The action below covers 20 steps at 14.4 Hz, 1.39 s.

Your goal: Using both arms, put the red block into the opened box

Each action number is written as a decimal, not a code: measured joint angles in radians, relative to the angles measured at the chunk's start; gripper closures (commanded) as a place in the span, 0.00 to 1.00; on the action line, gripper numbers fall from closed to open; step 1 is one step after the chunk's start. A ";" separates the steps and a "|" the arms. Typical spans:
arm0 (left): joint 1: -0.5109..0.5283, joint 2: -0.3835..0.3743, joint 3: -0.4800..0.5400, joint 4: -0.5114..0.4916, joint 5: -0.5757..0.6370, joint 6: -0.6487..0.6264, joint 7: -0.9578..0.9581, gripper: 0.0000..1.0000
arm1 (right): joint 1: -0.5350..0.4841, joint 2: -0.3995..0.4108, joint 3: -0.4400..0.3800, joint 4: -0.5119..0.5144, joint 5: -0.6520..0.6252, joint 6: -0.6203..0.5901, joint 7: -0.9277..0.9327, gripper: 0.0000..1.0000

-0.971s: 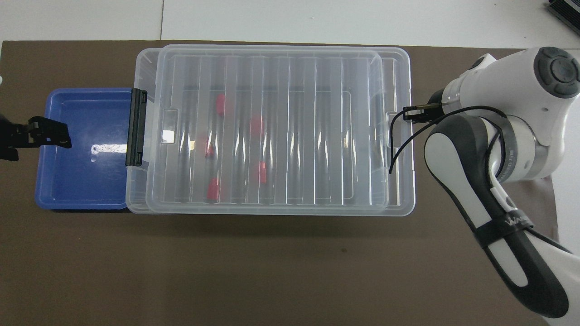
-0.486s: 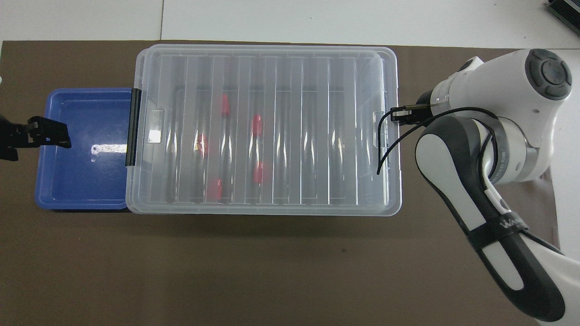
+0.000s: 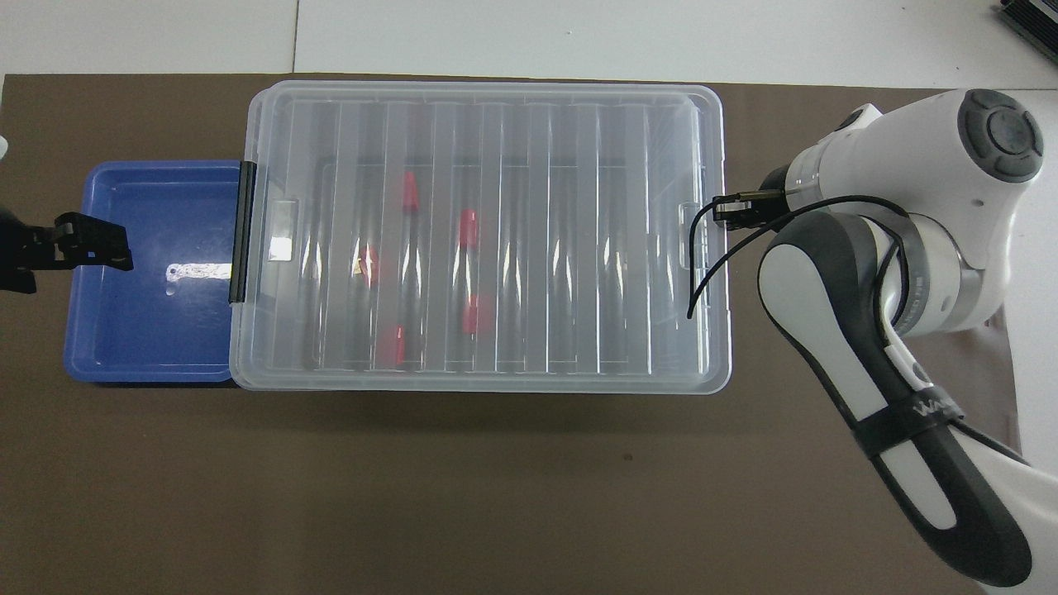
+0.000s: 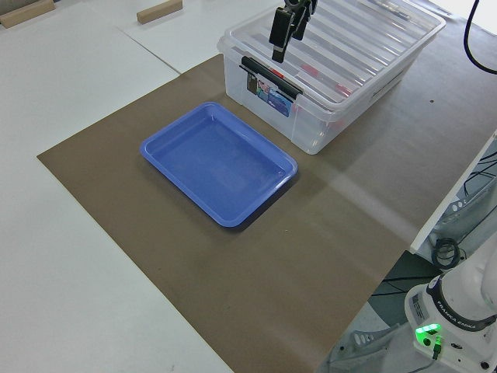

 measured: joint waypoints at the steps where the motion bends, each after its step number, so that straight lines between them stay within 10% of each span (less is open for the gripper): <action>1: -0.001 0.000 0.000 0.000 0.000 0.000 0.000 0.00 | -0.002 -0.001 -0.006 0.001 -0.017 0.000 0.001 0.00; 14: -0.001 0.000 0.001 0.000 0.000 -0.001 0.041 0.00 | -0.146 -0.268 -0.036 0.124 -0.201 -0.542 0.044 0.00; 20: -0.001 -0.001 0.002 0.007 0.000 -0.018 0.041 0.00 | -0.159 -0.291 -0.034 0.135 -0.250 -0.595 0.026 0.00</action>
